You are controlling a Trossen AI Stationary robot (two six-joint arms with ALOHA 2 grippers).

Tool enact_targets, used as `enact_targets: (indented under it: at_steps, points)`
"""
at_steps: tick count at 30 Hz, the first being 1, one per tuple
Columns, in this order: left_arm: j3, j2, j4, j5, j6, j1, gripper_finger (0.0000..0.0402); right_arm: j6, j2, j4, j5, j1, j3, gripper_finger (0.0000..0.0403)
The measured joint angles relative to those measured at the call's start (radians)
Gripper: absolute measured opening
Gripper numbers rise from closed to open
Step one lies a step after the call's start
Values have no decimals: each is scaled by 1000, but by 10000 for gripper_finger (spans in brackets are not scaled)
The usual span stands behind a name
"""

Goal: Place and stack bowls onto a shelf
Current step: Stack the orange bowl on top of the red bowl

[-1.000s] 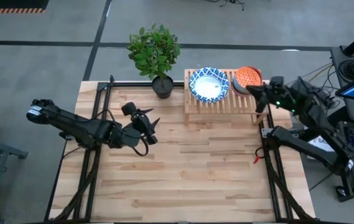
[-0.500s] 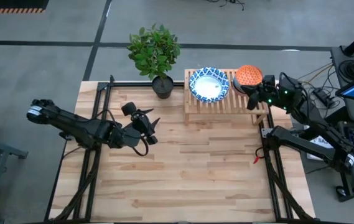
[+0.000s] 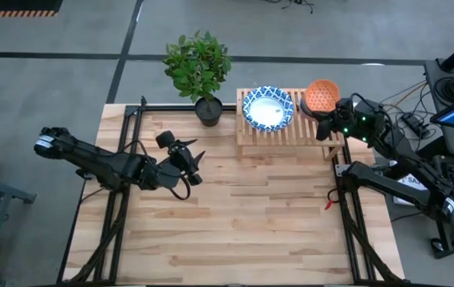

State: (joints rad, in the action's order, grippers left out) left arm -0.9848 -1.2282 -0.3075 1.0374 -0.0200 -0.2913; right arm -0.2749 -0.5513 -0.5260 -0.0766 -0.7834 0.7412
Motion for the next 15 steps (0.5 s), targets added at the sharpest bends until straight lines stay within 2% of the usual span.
enact_targets:
  at_steps: [10, 15]
  points:
    - [0, 0, -1, 0, 1, 0, 194, -6, 47, 7, -35, 0, 38, 9]
    - [0, 0, -44, 0, 3, -1, 194, -5, 94, 7, -131, 2, 42, 9]
